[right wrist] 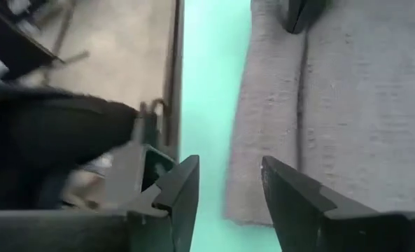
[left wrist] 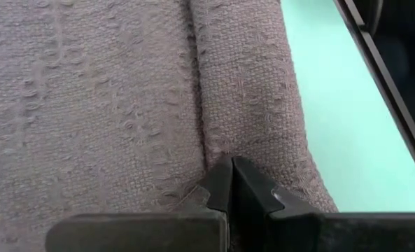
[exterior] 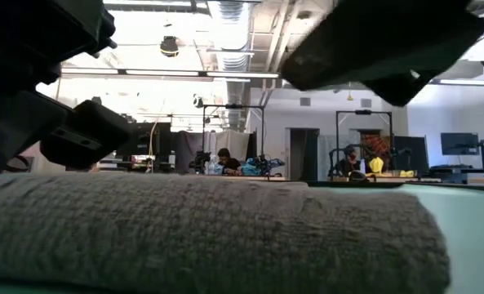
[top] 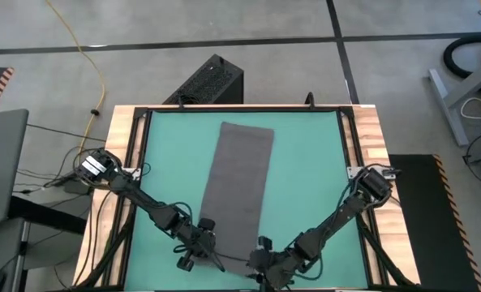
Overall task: Roll towel
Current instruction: Roll the gray towel
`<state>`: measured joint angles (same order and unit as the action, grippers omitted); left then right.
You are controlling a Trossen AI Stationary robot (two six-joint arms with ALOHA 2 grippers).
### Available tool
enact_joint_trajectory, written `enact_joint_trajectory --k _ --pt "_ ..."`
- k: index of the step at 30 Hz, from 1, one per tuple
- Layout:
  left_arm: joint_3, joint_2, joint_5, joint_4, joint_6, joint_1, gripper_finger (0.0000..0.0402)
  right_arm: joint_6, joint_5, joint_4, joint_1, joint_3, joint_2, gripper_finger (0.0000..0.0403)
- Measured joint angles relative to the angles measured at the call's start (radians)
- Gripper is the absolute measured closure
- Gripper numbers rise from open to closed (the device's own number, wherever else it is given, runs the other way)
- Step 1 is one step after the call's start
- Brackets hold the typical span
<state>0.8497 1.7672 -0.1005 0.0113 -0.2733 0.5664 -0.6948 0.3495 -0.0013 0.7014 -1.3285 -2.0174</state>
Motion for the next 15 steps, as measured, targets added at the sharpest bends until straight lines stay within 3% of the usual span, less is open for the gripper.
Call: enact_joint_trajectory --k 5,15 --pt "0.0 0.0 -0.001 0.0 0.0 -0.004 0.0401 0.173 0.031 0.018 0.027 -0.002 -0.019 0.0202" --pt "-0.002 0.001 -0.019 0.004 0.0 -0.009 0.0401 0.232 0.091 0.005 0.049 -0.007 -0.087 0.0188"
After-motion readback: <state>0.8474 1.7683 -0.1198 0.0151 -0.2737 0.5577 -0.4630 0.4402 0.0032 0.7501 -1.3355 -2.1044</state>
